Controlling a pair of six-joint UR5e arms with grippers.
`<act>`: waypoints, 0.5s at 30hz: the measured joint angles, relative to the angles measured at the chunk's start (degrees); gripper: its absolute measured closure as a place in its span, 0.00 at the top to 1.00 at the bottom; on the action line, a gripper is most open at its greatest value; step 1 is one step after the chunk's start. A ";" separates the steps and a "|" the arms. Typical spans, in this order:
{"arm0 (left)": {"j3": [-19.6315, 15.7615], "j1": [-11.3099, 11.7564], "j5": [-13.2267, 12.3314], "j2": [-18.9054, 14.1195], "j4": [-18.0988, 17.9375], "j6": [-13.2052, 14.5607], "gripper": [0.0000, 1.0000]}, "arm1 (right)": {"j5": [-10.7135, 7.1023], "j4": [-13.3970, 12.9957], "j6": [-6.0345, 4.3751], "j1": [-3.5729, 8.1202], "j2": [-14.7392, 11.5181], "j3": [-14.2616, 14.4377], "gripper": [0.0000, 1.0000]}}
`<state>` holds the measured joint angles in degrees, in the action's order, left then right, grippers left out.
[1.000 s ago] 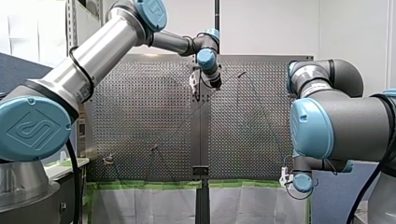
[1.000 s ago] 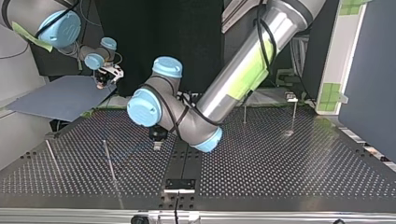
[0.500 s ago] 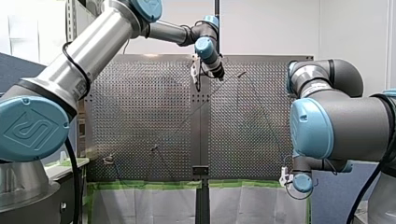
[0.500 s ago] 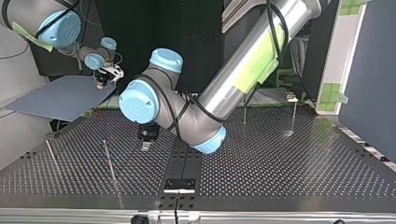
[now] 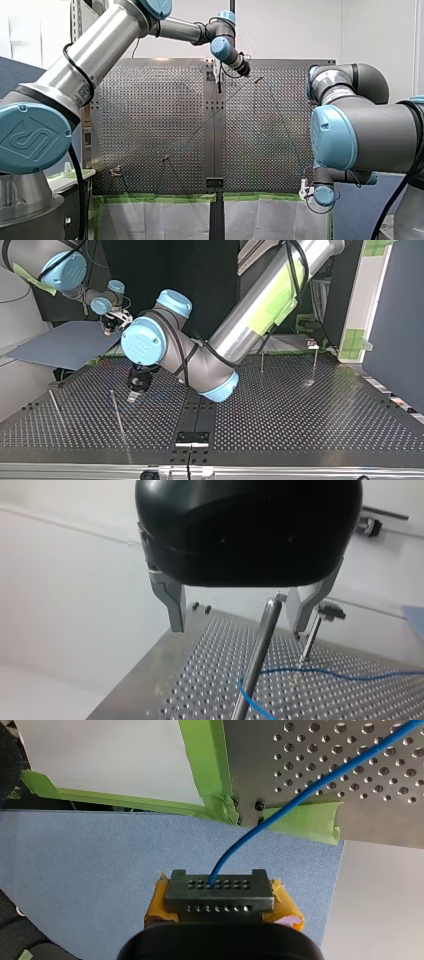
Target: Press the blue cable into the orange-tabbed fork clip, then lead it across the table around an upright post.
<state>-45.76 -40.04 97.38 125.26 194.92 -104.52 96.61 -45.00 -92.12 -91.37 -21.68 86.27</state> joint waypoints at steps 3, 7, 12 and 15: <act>-0.11 0.00 -0.64 0.05 -0.07 -0.32 1.00 | -0.03 0.05 -0.01 0.00 0.00 -0.02 0.00; -0.16 -0.03 -0.96 0.31 0.28 -1.10 1.00 | -0.19 0.09 0.04 0.00 -0.01 -0.01 0.00; -0.18 -0.02 -1.01 0.42 0.79 -1.72 1.00 | -0.31 0.13 0.10 -0.04 -0.01 -0.01 0.00; -0.30 0.01 -1.02 0.43 0.86 -2.01 1.00 | -0.35 0.13 0.04 -0.05 -0.01 -0.01 0.00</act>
<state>-46.06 -40.04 96.36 125.69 195.78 -106.52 96.26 -44.87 -92.07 -91.42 -21.69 86.26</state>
